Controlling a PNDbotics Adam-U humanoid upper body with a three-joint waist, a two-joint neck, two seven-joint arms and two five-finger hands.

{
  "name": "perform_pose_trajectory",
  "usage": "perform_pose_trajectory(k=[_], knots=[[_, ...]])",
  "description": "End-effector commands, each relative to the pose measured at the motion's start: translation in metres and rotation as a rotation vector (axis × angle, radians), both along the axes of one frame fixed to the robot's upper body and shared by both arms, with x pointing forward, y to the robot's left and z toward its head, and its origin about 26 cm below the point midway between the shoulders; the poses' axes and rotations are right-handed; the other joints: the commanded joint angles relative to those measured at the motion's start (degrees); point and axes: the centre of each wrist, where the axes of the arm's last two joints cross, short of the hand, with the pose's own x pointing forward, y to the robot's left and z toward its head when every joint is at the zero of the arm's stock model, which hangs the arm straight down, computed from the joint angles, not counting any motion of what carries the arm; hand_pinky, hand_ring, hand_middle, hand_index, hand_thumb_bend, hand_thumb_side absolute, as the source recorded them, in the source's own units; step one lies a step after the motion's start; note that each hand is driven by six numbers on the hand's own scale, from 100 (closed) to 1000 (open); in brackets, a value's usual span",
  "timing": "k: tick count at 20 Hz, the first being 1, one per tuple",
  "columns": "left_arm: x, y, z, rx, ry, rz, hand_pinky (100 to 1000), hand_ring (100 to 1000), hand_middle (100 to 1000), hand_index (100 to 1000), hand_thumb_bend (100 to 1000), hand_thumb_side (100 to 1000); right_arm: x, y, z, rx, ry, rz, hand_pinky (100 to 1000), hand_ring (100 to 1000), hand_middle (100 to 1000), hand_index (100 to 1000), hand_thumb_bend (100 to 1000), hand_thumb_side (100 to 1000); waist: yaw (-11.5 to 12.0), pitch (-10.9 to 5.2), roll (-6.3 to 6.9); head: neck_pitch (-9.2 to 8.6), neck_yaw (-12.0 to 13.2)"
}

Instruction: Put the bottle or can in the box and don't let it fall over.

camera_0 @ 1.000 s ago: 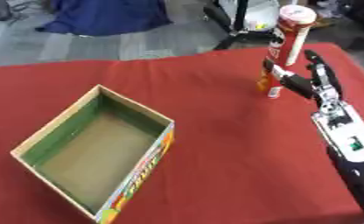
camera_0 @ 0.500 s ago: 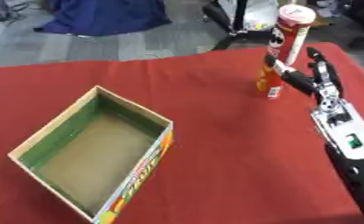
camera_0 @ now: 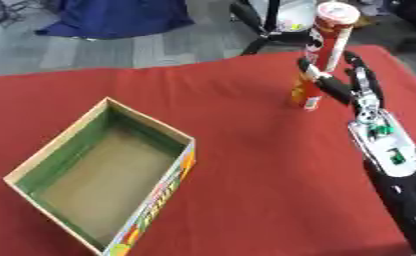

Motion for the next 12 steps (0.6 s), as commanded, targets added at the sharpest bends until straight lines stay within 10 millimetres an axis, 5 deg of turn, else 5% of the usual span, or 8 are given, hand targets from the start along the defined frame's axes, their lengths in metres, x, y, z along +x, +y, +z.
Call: perform_pose_trajectory(k=[1, 12], knots=[[0.0011, 0.0023, 0.0102, 0.021, -0.030, 0.004, 842, 874, 817, 818, 120, 941, 0.0032, -0.0048, 0.0112, 0.006, -0.028, -0.014, 838, 1000, 997, 1000, 648, 543, 0.07, -0.35, 0.19, -0.95, -0.27], [0.0012, 0.0012, 0.0085, 0.018, -0.026, 0.003, 842, 875, 818, 818, 117, 944, 0.0075, -0.0061, 0.0120, 0.055, -0.052, -0.049, 831, 1000, 995, 1000, 648, 532, 0.09, 0.30, 0.42, -1.61, -0.44]])
